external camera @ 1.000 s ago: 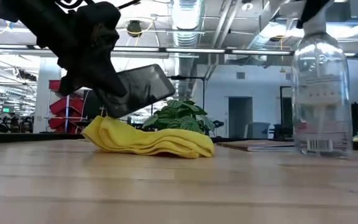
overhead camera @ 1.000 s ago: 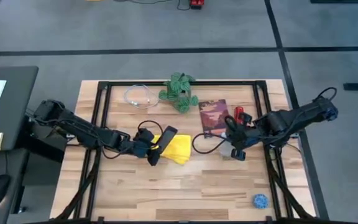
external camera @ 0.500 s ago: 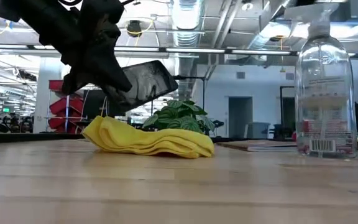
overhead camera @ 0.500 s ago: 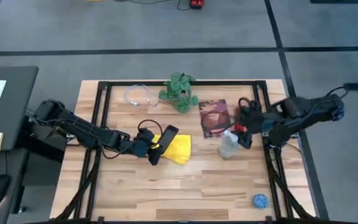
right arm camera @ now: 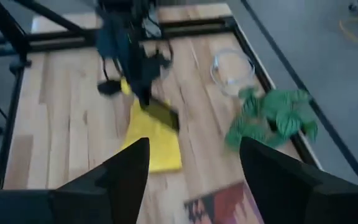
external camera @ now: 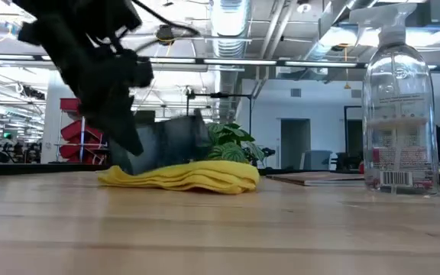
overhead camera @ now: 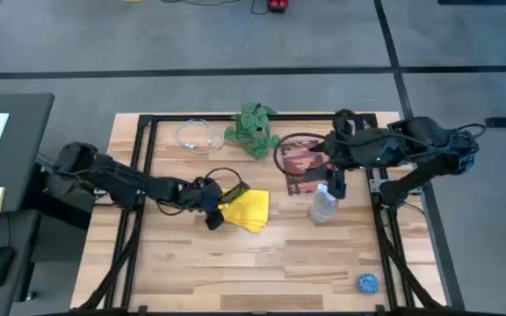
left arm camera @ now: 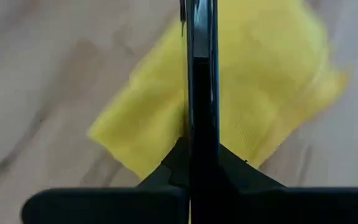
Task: Apply microfiber cloth
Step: Wipe the front of the black cellphone with the yellow microfiber cloth
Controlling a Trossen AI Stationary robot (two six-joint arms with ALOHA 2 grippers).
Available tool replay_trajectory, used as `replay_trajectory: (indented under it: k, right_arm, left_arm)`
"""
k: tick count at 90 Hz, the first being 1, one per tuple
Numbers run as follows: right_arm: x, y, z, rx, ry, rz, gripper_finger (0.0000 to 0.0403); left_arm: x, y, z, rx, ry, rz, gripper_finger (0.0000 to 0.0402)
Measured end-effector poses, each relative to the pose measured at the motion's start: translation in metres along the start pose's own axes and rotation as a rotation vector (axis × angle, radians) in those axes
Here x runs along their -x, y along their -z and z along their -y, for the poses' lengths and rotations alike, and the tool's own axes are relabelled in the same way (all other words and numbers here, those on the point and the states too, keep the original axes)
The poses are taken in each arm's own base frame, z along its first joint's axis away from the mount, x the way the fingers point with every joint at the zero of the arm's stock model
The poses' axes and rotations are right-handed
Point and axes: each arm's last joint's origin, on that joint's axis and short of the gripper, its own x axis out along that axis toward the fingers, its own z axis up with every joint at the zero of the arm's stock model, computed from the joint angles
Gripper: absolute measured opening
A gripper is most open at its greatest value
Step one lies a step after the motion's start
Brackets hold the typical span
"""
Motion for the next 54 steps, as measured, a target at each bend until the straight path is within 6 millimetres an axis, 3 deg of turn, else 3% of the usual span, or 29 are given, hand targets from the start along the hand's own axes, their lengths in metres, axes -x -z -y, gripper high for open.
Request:
replay_trajectory:
  k: [10, 19, 32, 43, 54]
  right_arm:
    - [-0.013, -0.008, -0.012, 0.053, -0.015, -0.009, 0.0227]
    - [-0.024, -0.013, -0.022, 0.075, -0.024, -0.021, 0.0227]
    - [-0.040, -0.015, -0.030, 0.066, -0.021, -0.049, 0.0227]
    - [-0.060, -0.018, -0.037, 0.060, -0.014, -0.054, 0.0227]
    - [-0.087, -0.020, -0.045, 0.068, -0.052, -0.087, 0.0227]
  left_arm:
    - [-0.012, 0.002, -0.003, 0.032, 0.011, -0.060, 0.0006]
    - [-0.010, -0.001, -0.001, 0.063, 0.023, -0.066, 0.0006]
    - [0.013, -0.015, 0.004, 0.087, 0.075, -0.054, 0.0006]
    - [0.046, -0.036, 0.007, 0.150, 0.113, 0.040, 0.0006]
    - [0.071, -0.038, 0.002, 0.238, 0.094, 0.079, 0.0006]
